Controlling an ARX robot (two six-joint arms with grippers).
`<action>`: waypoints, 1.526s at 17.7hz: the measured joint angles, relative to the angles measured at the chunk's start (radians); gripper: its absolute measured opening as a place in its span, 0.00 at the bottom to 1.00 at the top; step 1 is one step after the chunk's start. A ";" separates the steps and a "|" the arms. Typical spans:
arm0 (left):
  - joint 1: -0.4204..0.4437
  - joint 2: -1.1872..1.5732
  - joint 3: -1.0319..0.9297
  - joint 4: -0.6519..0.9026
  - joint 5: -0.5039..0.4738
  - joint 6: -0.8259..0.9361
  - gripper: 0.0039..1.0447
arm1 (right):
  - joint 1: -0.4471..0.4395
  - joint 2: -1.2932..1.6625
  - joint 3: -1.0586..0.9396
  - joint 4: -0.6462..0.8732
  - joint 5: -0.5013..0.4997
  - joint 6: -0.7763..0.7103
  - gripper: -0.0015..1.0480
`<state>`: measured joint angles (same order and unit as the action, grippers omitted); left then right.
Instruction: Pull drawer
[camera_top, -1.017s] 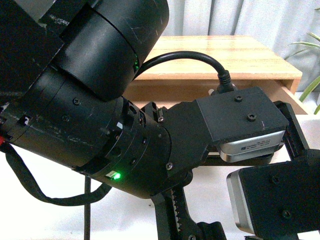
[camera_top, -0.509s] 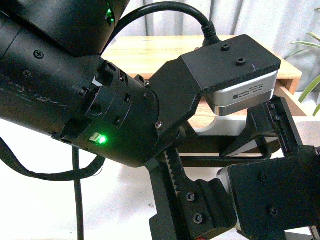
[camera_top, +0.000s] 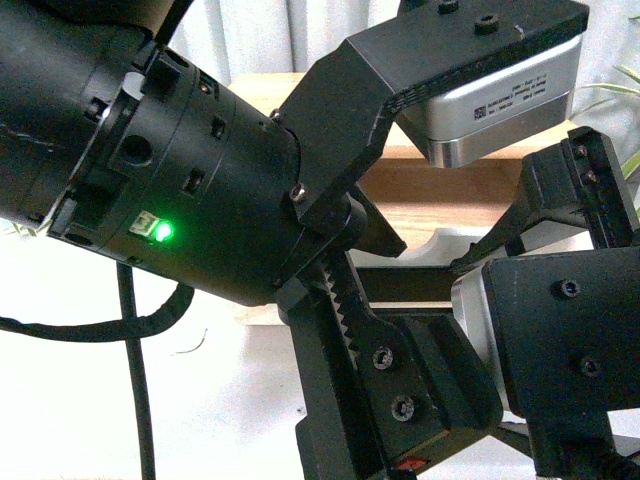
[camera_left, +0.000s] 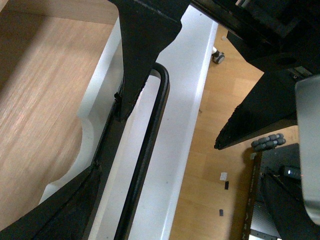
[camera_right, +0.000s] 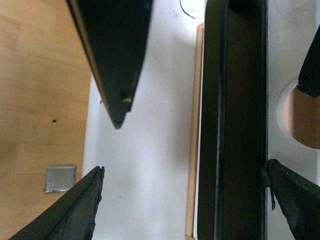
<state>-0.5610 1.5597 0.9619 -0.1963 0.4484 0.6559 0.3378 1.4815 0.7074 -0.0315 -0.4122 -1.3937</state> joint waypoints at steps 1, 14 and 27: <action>0.002 -0.018 -0.008 0.003 0.014 -0.011 0.94 | -0.006 -0.012 0.000 -0.014 -0.012 0.009 0.94; 0.488 -0.272 -0.146 0.581 -0.238 -0.773 0.94 | -0.282 -0.095 0.033 0.550 -0.018 0.983 0.94; 0.664 -0.549 -0.455 0.715 -0.351 -0.743 0.63 | -0.336 -0.211 -0.187 0.747 0.396 1.413 0.64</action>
<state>0.1032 1.0103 0.5068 0.5186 0.0971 -0.0875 0.0017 1.2709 0.5209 0.7151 -0.0162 0.0189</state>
